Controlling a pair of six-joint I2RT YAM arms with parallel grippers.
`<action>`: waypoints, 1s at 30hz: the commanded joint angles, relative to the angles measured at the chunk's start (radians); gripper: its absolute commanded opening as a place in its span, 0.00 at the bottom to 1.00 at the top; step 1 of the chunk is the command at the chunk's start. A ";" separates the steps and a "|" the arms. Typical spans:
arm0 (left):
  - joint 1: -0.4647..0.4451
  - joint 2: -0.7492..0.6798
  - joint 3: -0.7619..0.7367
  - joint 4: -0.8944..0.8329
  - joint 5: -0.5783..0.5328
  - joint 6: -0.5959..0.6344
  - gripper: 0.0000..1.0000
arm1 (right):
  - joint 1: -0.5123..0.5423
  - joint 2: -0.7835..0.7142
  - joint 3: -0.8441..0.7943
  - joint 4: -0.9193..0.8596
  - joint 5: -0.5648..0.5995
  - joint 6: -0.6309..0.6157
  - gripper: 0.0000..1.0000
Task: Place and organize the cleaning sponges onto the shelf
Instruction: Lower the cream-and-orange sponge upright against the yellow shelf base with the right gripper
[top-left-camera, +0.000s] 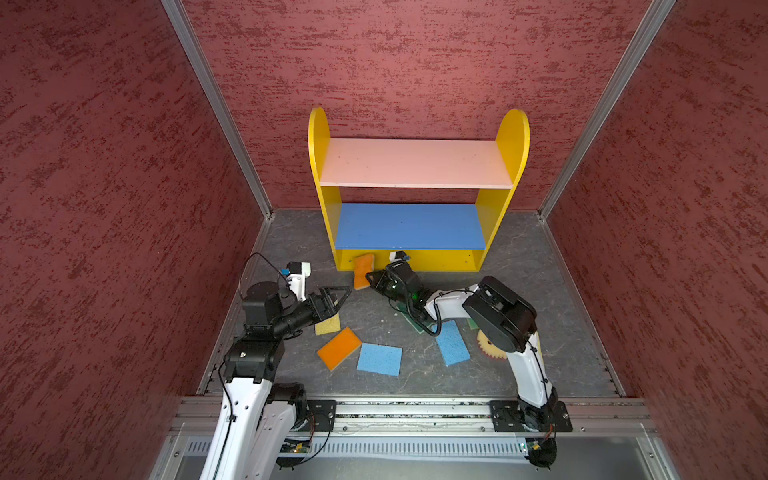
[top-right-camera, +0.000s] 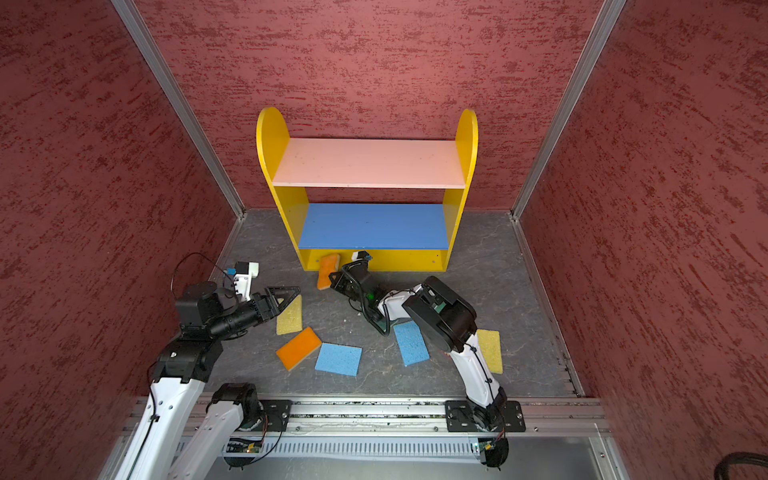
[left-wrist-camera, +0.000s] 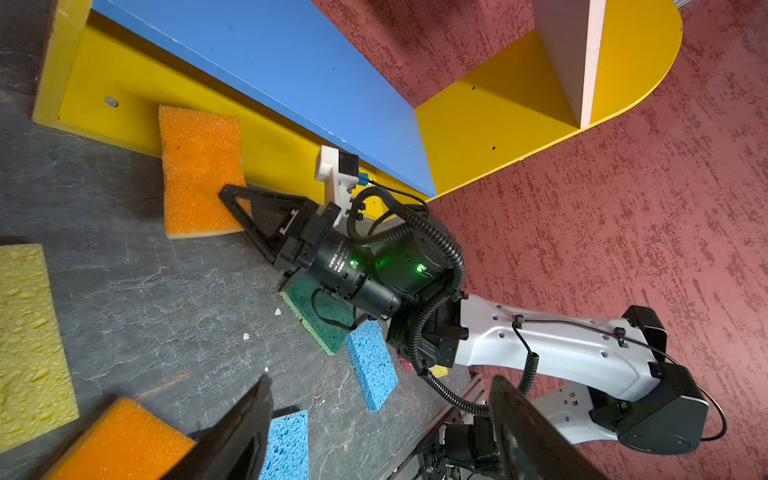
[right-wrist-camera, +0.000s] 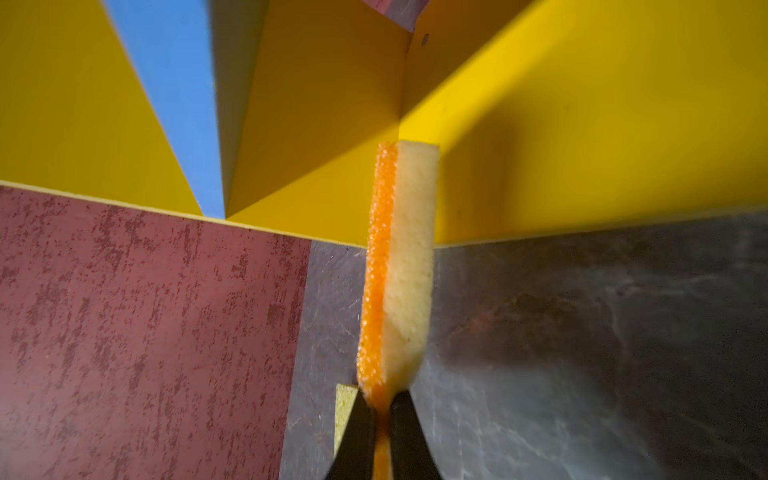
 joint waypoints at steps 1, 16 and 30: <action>-0.021 -0.014 -0.014 -0.042 -0.031 0.049 0.82 | -0.002 0.034 0.046 -0.045 0.122 0.020 0.04; -0.040 -0.062 -0.020 -0.154 -0.077 0.049 0.82 | -0.028 0.138 0.182 -0.220 0.189 -0.004 0.26; -0.043 0.025 -0.127 -0.007 -0.134 0.007 0.66 | -0.055 0.027 0.077 -0.210 0.127 -0.044 0.54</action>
